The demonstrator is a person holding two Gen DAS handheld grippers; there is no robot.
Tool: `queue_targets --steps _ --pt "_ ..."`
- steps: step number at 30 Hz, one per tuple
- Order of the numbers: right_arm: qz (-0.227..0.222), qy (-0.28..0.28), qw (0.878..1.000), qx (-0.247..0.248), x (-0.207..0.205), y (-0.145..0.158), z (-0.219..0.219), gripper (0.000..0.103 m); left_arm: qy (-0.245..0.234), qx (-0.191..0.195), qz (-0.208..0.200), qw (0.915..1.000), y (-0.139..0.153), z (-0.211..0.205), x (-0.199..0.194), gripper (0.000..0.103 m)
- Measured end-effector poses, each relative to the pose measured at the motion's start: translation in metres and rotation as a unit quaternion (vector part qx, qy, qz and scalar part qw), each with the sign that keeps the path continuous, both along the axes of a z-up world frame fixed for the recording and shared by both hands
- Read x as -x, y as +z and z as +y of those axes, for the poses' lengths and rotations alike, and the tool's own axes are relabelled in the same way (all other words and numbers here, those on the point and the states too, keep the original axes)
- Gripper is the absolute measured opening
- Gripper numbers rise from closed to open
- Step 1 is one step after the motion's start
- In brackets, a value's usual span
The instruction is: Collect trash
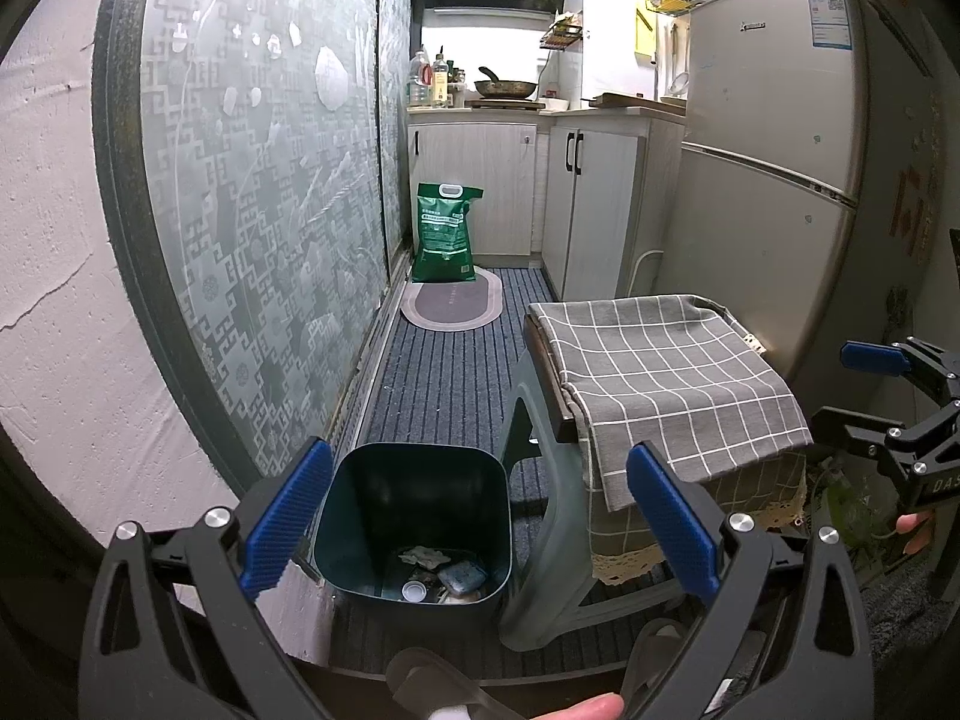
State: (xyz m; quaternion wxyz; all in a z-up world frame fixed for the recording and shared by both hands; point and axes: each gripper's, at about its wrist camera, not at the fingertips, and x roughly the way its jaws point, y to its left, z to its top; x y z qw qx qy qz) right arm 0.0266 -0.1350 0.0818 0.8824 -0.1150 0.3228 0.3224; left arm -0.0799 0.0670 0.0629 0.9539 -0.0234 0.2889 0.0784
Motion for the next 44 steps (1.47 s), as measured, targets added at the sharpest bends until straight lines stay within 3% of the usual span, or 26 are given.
queue_targets --steps 44 --pt "-0.001 0.002 1.0 0.0 0.0029 0.001 0.0012 0.1 -0.004 0.0 0.0 1.0 0.0016 -0.0044 -0.0017 0.1"
